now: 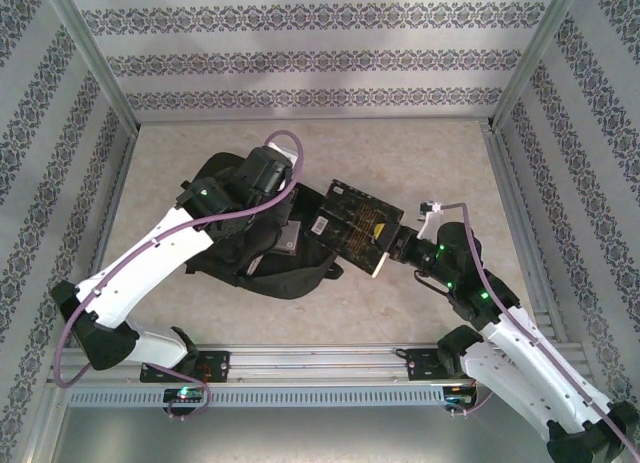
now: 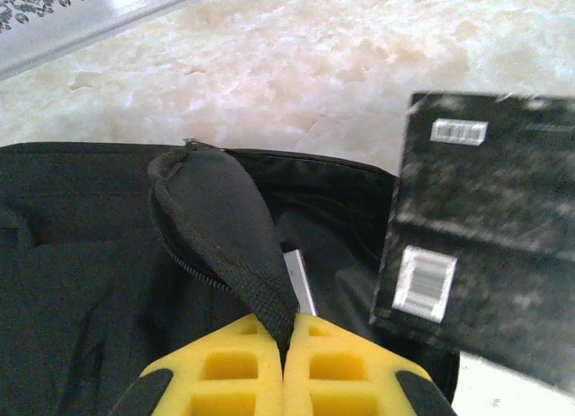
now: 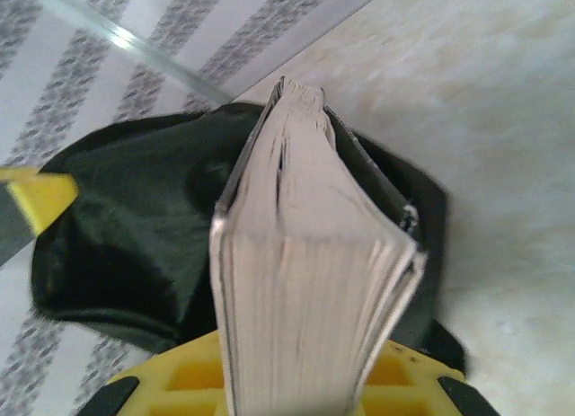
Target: Pack the student bag
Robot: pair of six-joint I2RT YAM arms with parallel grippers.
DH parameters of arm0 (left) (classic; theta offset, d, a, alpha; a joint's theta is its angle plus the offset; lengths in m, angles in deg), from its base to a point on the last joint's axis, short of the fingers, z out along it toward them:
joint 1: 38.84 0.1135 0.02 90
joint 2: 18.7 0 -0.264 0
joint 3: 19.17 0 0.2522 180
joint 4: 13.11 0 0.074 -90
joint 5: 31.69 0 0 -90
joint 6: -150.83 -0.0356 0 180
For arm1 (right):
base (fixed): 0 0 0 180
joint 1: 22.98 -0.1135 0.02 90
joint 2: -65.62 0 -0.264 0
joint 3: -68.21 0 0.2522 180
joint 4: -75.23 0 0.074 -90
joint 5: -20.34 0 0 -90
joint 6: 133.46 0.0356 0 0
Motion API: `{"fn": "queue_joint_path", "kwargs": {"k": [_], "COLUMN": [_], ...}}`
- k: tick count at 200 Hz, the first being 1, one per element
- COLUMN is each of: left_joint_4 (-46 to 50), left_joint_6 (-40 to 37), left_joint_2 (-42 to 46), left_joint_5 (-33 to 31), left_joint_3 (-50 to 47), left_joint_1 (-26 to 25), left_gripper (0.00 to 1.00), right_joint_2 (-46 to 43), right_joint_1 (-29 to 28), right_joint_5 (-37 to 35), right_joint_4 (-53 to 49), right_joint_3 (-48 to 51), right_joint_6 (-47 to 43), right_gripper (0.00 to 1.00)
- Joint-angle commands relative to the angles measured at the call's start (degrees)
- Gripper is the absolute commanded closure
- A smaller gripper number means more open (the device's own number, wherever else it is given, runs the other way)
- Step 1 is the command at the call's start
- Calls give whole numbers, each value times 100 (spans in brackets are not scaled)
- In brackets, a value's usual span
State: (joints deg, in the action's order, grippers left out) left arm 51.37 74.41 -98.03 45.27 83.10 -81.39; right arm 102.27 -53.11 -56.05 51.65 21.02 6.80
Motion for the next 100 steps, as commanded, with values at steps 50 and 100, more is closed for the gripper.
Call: {"fn": "queue_joint_path", "kwargs": {"k": [50,100], "left_joint_4": [-45,-112], "left_joint_6": [-181,-151], "left_joint_2": [480,508], "left_joint_5": [539,610], "left_joint_3": [394,478], "left_joint_1": [359,473], "left_gripper": [100,100], "right_joint_2": [978,1334], "right_joint_1": [-328,-454], "right_joint_5": [1288,1516], "right_joint_4": [1962,2556], "right_joint_3": [-153,-30], "right_joint_6": [1149,1723], "right_gripper": [100,100]}}
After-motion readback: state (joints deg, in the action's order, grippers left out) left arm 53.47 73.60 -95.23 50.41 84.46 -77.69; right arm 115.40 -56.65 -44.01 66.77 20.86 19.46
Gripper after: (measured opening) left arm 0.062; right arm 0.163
